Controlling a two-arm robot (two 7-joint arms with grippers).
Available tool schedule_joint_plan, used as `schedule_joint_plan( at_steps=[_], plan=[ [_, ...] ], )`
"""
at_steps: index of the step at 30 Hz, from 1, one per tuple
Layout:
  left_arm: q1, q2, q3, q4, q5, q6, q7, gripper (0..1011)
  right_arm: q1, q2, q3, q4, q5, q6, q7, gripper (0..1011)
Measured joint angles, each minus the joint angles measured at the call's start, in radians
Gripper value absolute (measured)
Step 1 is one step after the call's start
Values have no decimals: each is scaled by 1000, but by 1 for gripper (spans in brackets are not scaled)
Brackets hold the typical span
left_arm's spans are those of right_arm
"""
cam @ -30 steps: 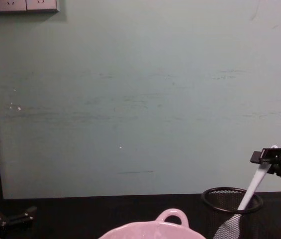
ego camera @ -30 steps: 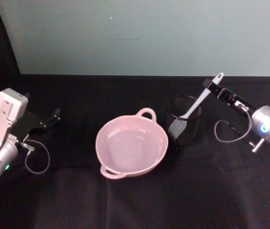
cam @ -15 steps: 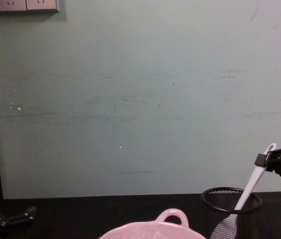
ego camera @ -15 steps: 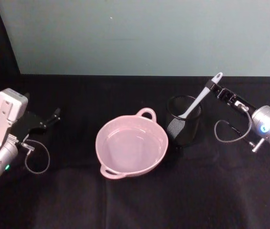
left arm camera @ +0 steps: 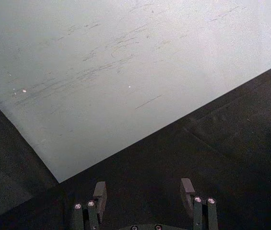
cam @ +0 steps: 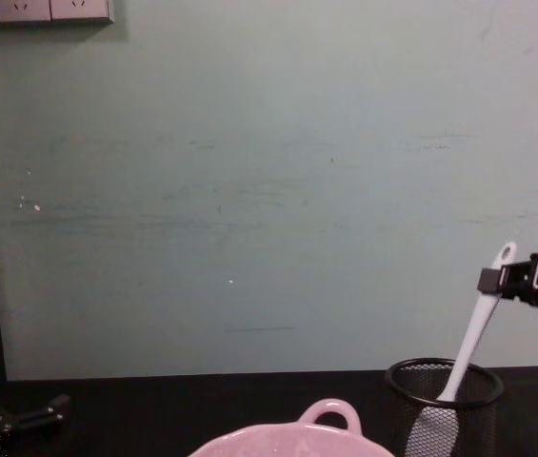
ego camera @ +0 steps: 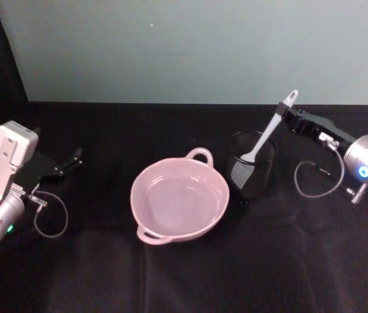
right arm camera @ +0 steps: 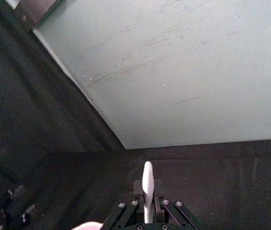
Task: Use the one hand to pick up the spoon and stir the clear water in the bowl.
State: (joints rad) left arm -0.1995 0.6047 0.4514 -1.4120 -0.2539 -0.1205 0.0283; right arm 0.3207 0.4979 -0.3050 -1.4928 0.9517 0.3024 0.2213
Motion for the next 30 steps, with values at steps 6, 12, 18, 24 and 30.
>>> schedule_joint_plan(
  at_steps=[6,12,18,24,30],
  plan=[
    [0,0,0,0,0,0,0,1011,22,63,-33,-99,-48,34,-40,118],
    [0,0,0,0,0,0,0,1011,64,118,-59,-183,-88,90,-52,118],
    [0,0,0,0,0,0,0,1012,110,156,-61,-236,-83,146,-44,118],
    [0,0,0,0,0,0,0,1011,140,180,-57,-270,-63,160,-32,118],
    [0,0,0,0,0,0,0,1011,172,190,-68,-295,-46,159,-16,118]
  ],
)
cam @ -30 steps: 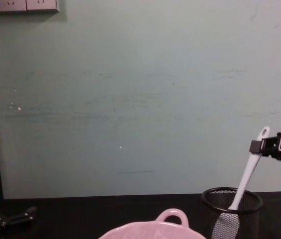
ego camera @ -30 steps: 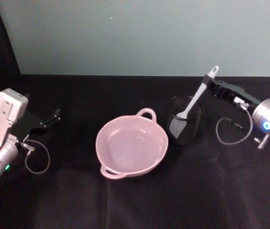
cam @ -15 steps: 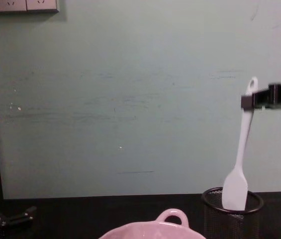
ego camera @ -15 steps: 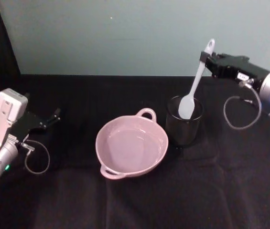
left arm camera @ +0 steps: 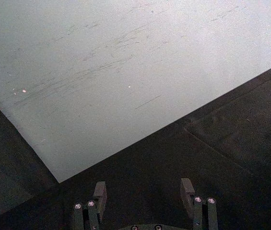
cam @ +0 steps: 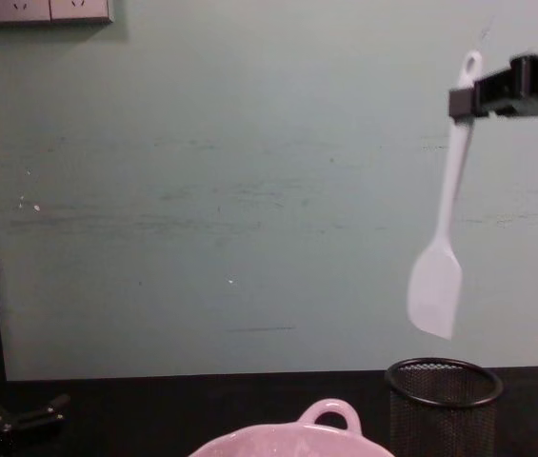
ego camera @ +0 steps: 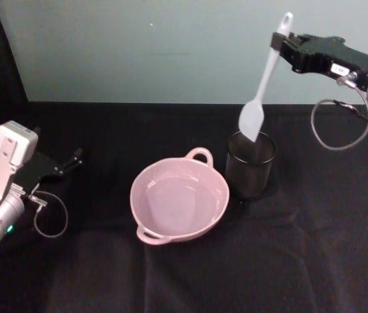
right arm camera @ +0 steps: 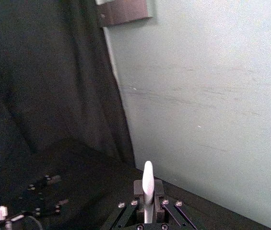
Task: Use the one hand to pick up the spoon and stir the clear water in the bowl.
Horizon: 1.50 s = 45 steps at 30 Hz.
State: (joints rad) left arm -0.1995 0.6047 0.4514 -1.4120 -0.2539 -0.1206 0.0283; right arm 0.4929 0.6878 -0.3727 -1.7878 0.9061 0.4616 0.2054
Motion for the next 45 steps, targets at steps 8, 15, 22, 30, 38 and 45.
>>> schedule_joint_plan(
  at_steps=[8,15,22,30,38,45],
  plan=[
    [0,0,0,0,0,0,0,1011,36,-13,-50,-5,22,-6,43,118],
    [0,0,0,0,0,0,0,1011,64,-34,-128,9,14,-23,89,118],
    [0,0,0,0,0,0,0,1011,90,-68,-221,85,-24,-78,185,118],
    [0,0,0,0,0,0,0,1011,103,-106,-300,188,-81,-131,276,118],
    [0,0,0,0,0,0,0,1011,84,-116,-321,243,-134,-195,327,118],
    [0,0,0,0,0,0,0,1011,62,-122,-331,272,-175,-236,360,118]
  ],
)
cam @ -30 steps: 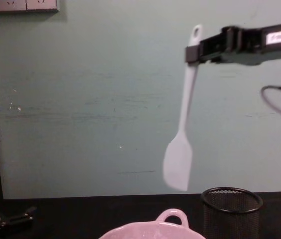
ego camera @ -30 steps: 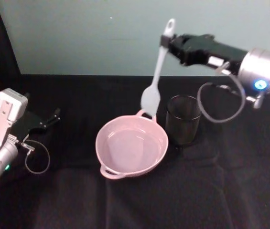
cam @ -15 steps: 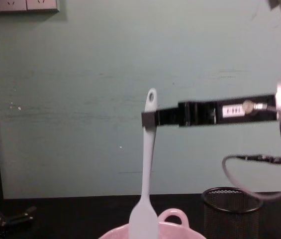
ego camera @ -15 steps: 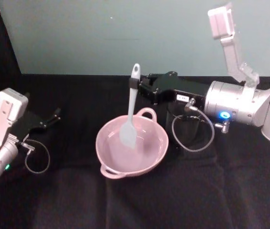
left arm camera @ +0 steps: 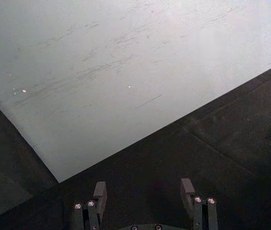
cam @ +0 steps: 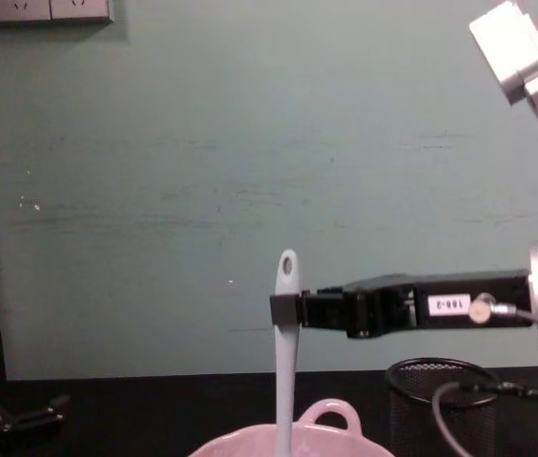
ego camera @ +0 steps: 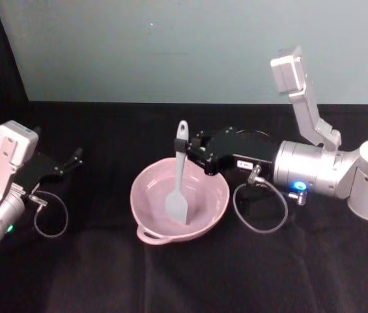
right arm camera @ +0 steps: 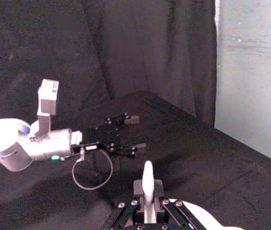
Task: Use the one hand to pick up the spoon and stir the clear water in the bowl.
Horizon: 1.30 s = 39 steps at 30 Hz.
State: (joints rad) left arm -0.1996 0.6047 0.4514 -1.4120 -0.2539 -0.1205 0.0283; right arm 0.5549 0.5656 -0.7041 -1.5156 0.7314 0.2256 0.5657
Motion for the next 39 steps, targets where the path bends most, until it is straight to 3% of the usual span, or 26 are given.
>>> schedule_joint_plan(
  at_steps=[13,39],
  plan=[
    [0,0,0,0,0,0,0,1011,-26,-20,9,40,-36,-42,43,118],
    [0,0,0,0,0,0,0,1011,22,-164,22,190,-52,-79,85,118]
  ],
)
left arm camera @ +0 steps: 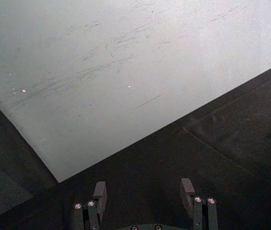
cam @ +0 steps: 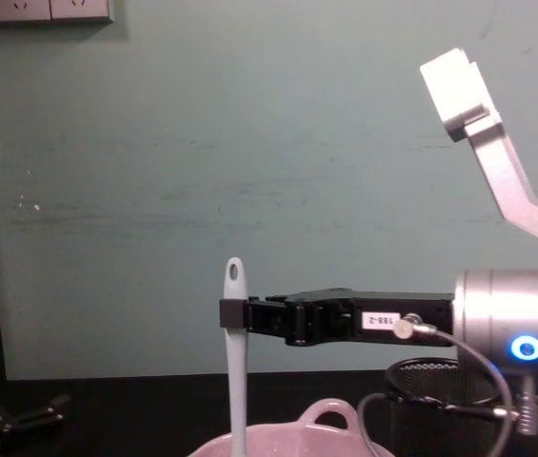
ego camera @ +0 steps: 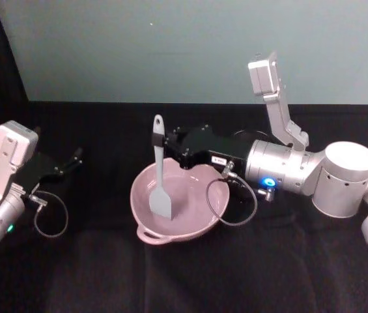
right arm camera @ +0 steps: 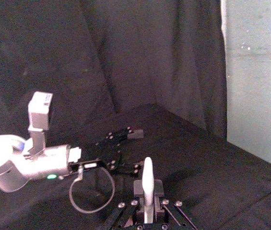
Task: Use the one hand to pick up the spoon and stir the clear water in the bowl.
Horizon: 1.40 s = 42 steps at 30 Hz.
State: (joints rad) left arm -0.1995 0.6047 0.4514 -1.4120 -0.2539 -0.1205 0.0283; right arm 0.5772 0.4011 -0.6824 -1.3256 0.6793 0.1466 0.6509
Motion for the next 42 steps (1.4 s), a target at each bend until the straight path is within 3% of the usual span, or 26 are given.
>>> schedule_joint_plan(
  at_steps=[13,20,25,29,36,42],
  plan=[
    [0,0,0,0,0,0,0,1011,46,-90,35,176,-61,-156,1,118],
    [0,0,0,0,0,0,0,1011,46,-88,55,188,-93,-186,-21,118],
    [0,0,0,0,0,0,0,1011,26,-59,70,153,-122,-180,-45,118],
    [0,0,0,0,0,0,0,1011,-8,-20,84,87,-137,-146,-60,118],
    [0,0,0,0,0,0,0,1011,-72,34,100,-39,-144,-93,-61,118],
    [0,0,0,0,0,0,0,1011,-115,57,100,-128,-132,-53,-51,118]
  ],
)
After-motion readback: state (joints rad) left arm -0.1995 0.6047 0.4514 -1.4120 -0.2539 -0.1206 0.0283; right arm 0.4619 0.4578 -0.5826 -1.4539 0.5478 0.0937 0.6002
